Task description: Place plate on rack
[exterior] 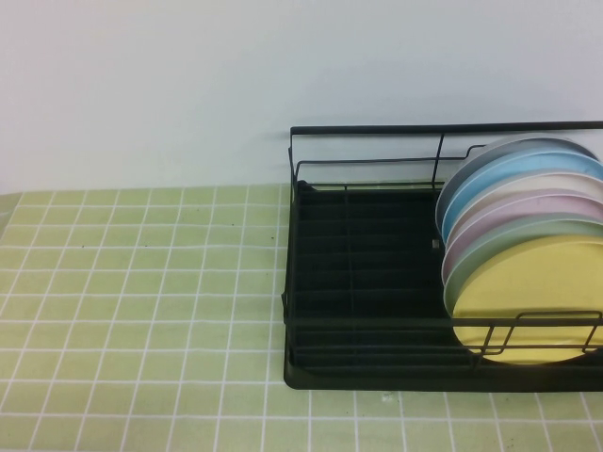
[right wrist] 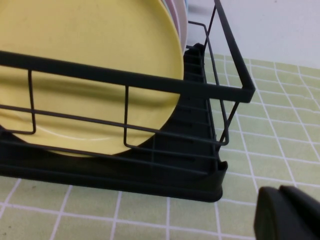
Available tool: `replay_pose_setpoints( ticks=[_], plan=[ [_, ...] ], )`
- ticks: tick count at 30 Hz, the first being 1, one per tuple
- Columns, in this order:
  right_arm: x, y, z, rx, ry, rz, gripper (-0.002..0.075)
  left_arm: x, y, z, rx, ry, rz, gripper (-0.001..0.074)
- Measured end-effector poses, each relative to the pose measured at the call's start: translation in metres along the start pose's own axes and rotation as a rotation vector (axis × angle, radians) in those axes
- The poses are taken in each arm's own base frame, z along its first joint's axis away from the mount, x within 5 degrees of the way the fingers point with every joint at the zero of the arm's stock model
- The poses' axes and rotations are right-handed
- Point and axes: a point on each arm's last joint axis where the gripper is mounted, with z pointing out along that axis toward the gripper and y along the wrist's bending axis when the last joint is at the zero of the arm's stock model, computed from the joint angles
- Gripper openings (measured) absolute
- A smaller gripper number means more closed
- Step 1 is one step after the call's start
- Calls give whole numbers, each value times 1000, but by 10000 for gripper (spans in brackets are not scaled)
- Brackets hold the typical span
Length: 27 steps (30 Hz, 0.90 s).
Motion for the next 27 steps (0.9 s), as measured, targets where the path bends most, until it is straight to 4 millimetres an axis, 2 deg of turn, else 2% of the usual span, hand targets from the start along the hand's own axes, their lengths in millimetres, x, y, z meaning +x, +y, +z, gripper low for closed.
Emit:
replay_pose_setpoints(
  ticks=[19,27],
  plan=[
    [0,0,0,1,6,2,0,0,0,0,1,0,-2,0],
    [1,-4,0,83,21,17,0,0,1,0,-19,-2,-5,0]
  ],
)
